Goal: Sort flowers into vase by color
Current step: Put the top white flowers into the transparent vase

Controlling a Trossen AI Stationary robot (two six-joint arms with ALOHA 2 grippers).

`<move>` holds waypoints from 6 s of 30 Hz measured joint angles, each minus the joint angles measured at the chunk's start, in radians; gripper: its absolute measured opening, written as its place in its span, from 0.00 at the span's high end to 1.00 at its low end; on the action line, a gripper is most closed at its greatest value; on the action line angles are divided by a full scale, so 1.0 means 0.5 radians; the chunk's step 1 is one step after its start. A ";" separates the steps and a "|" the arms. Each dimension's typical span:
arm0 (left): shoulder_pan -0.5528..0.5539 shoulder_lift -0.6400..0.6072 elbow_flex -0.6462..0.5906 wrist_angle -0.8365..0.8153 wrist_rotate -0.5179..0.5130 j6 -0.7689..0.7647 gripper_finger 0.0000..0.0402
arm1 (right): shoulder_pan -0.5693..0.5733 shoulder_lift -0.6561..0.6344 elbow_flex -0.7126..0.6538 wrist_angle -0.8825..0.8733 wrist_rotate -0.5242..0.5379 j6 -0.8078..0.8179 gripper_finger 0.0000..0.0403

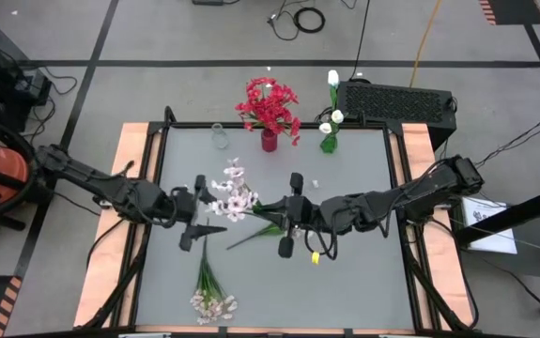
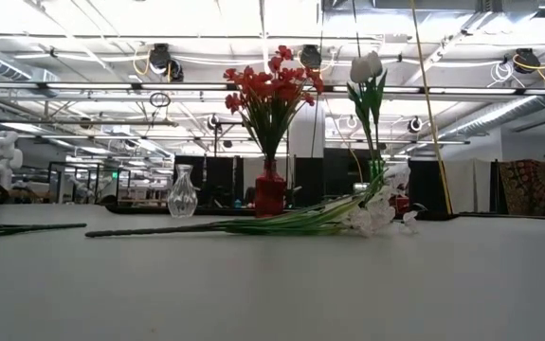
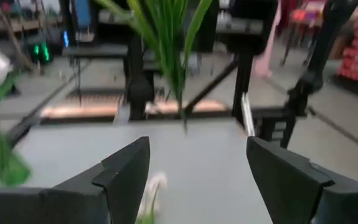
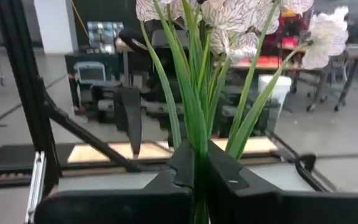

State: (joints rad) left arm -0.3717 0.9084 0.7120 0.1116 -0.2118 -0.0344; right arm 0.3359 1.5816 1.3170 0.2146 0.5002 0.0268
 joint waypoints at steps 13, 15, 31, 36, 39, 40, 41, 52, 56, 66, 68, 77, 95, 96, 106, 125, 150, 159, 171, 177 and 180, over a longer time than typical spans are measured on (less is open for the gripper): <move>0.028 0.617 0.000 1.070 0.028 0.083 0.32 | -0.004 0.166 0.000 0.372 -0.123 -0.148 0.99; 0.040 0.642 0.000 1.113 0.047 0.082 0.32 | -0.005 0.166 0.000 0.376 -0.123 -0.144 0.99; 0.176 0.657 0.001 1.141 0.369 0.034 0.68 | -0.004 0.167 0.000 0.378 -0.129 -0.145 0.99; 0.223 0.657 0.001 1.139 0.442 0.033 0.95 | -0.003 0.167 0.000 0.378 -0.123 -0.143 0.98; 0.254 0.656 0.001 1.133 0.503 0.033 0.95 | -0.003 0.167 0.000 0.362 -0.118 -0.112 0.96; 0.261 0.656 0.001 1.122 0.530 0.033 0.94 | -0.003 0.167 0.000 0.344 -0.112 -0.081 0.94; 0.268 0.643 0.001 1.093 0.545 0.032 0.94 | -0.004 0.166 0.000 0.321 -0.104 -0.046 0.92; 0.441 0.126 0.005 0.421 0.526 0.126 0.97 | 0.014 -0.027 0.001 -0.251 0.071 0.143 0.61; 0.512 -0.104 0.005 0.213 0.489 0.219 0.97 | 0.002 -0.032 0.000 -0.490 0.073 0.216 0.55; 0.551 -0.188 0.005 0.005 0.523 0.186 0.92 | -0.091 0.058 0.001 -0.386 0.017 0.339 0.52; 0.546 -0.144 0.005 0.020 0.526 0.186 0.92 | -0.111 0.097 0.001 -0.316 -0.071 0.332 0.52; 0.546 0.020 0.003 0.197 0.536 0.153 0.92 | -0.176 0.218 0.000 -0.198 -0.124 0.283 0.48; 0.546 0.061 0.002 0.268 0.538 0.150 0.92 | -0.237 0.239 0.001 -0.177 -0.178 0.289 0.96; 0.546 0.061 0.001 0.269 0.538 0.150 0.92 | -0.238 0.239 0.001 -0.178 -0.181 0.289 0.97; 0.541 0.059 0.001 0.274 0.539 0.116 0.75 | -0.238 0.239 0.001 -0.219 -0.188 0.289 0.99; 0.477 0.057 0.001 0.413 0.625 0.096 0.42 | -0.241 0.239 0.001 -0.248 -0.229 0.309 1.00; 0.693 -0.322 0.002 -0.096 0.489 0.187 0.96 | -0.234 0.143 0.000 -0.720 -0.216 0.471 0.68; 1.203 -0.551 0.002 -0.254 0.429 0.313 0.96 | -0.236 0.126 0.001 -1.102 -0.223 0.658 0.57; 2.343 -0.290 0.002 -0.181 1.551 0.092 0.96 | -0.235 0.124 0.000 -1.141 -0.228 0.705 0.57; 2.754 -0.067 0.002 -0.105 1.790 0.033 0.97 | -0.235 0.124 0.001 -1.152 -0.227 0.700 0.57; 2.931 0.047 0.039 -0.037 1.903 -0.065 0.97 | -0.236 0.124 0.000 -1.155 -0.227 0.695 0.57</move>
State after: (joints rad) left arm 1.0939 0.9321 0.7313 0.0933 0.7399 -0.0668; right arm 0.2180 1.6436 1.3171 -0.3630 0.3866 0.3744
